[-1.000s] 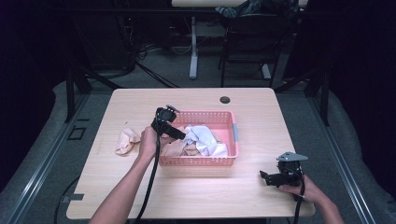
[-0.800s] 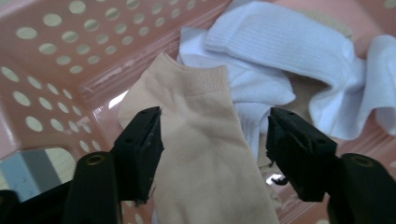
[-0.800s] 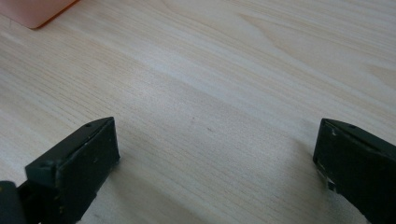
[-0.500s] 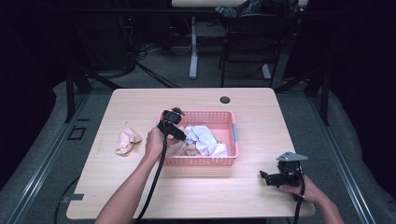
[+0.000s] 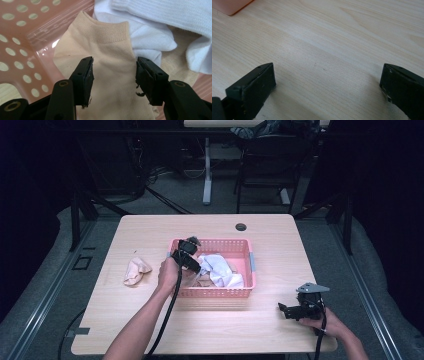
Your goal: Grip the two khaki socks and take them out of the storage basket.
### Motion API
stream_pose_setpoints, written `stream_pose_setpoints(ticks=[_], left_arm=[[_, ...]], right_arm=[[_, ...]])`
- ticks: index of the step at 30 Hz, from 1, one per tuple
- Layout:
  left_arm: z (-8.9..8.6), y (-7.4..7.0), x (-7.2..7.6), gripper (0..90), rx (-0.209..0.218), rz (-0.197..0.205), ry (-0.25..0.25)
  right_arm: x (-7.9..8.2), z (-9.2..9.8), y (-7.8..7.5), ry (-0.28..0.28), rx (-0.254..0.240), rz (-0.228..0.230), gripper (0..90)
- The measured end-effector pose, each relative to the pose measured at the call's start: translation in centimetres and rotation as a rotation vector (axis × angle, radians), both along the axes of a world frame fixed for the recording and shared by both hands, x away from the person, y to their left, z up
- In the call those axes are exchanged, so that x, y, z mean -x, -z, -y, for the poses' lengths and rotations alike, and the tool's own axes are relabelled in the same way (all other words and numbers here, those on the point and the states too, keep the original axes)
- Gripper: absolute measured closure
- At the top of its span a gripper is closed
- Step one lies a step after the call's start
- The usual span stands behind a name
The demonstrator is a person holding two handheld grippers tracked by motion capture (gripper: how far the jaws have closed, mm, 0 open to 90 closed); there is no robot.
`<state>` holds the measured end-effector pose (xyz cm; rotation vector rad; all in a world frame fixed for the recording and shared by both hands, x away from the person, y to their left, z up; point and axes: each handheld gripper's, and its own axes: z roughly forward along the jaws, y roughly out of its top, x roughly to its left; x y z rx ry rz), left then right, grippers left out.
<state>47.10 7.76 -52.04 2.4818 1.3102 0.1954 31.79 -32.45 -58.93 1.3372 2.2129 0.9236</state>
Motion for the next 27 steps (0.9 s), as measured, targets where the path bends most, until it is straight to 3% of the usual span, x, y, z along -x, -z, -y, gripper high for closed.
stream_pose_setpoints(ticks=[6,19,27], left_arm=[[0.23,0.30,-0.21,52.7,-0.006,-0.020,0.002],[0.45,1.01,-0.95,85.9,-0.013,-0.054,-0.003],[0.01,0.52,-0.91,89.0,-0.002,-0.042,0.003]], right_arm=[[0.00,0.00,0.00,0.000,0.000,-0.001,0.0],[0.00,0.00,0.00,0.001,0.002,0.000,0.0],[0.00,0.00,0.00,0.000,0.000,0.000,0.0]])
